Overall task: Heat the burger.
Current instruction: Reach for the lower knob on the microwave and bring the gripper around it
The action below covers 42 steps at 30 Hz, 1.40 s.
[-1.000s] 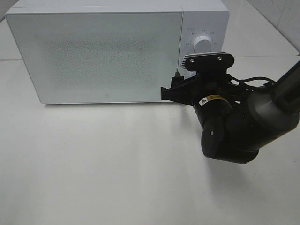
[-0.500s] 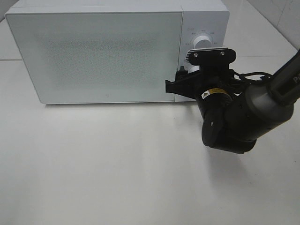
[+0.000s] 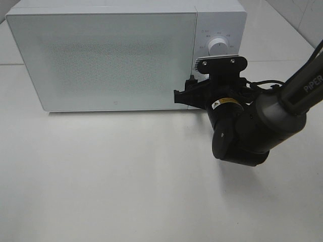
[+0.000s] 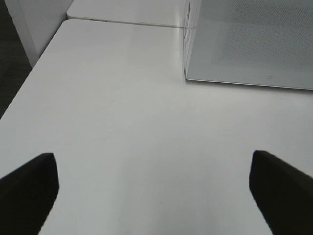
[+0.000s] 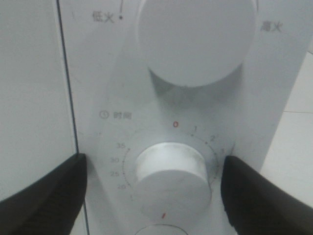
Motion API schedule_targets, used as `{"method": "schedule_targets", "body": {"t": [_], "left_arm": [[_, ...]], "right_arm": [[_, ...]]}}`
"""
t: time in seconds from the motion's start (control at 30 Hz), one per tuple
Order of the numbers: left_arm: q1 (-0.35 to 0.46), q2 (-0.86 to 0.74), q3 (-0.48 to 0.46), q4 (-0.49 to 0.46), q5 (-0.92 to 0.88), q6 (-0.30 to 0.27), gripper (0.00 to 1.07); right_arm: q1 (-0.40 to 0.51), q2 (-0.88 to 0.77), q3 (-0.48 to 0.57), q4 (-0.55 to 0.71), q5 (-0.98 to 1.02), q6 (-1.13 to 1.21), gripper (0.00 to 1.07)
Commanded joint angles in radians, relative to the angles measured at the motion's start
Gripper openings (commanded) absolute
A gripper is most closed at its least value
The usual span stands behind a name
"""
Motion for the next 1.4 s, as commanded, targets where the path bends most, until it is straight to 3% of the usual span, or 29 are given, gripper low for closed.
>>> {"method": "schedule_targets", "body": {"t": [0.03, 0.4, 0.5, 0.53, 0.57, 0.63, 0.67, 0.77, 0.83, 1.17, 1.4], "left_arm": [[-0.001, -0.019, 0.004, -0.009, -0.001, 0.002, 0.98], [-0.001, -0.019, 0.004, -0.009, -0.001, 0.002, 0.98], [-0.001, -0.019, 0.004, -0.009, -0.001, 0.002, 0.98], [-0.001, -0.019, 0.004, -0.009, -0.001, 0.002, 0.98], [-0.001, -0.019, 0.004, -0.009, -0.001, 0.002, 0.98], [-0.001, -0.019, 0.004, -0.009, -0.001, 0.002, 0.98], [-0.001, -0.019, 0.004, -0.009, -0.001, 0.002, 0.98], [-0.001, -0.019, 0.004, -0.009, -0.001, 0.002, 0.98], [-0.001, -0.019, 0.004, -0.009, -0.001, 0.002, 0.98], [-0.001, -0.019, 0.004, -0.009, -0.001, 0.002, 0.98], [-0.001, -0.019, 0.004, -0.009, -0.001, 0.002, 0.98]], "right_arm": [[-0.007, -0.007, -0.024, -0.008, -0.014, -0.016, 0.74], [-0.004, -0.023, -0.024, 0.014, -0.014, -0.014, 0.73], [-0.004, -0.023, -0.024, 0.014, -0.018, -0.014, 0.67], [-0.004, -0.023, -0.024, 0.014, -0.017, -0.014, 0.62], [-0.004, -0.023, -0.024, 0.014, -0.02, -0.014, 0.49], [-0.004, -0.023, -0.024, 0.014, -0.025, -0.014, 0.43], [-0.004, -0.023, -0.024, 0.014, -0.047, -0.015, 0.28], [-0.004, -0.023, -0.024, 0.014, -0.075, -0.018, 0.2], [-0.004, -0.023, -0.024, 0.013, -0.089, -0.017, 0.0], [-0.004, -0.023, -0.024, 0.003, -0.131, -0.009, 0.0], [-0.006, -0.023, -0.024, -0.079, -0.137, 0.248, 0.0]]}}
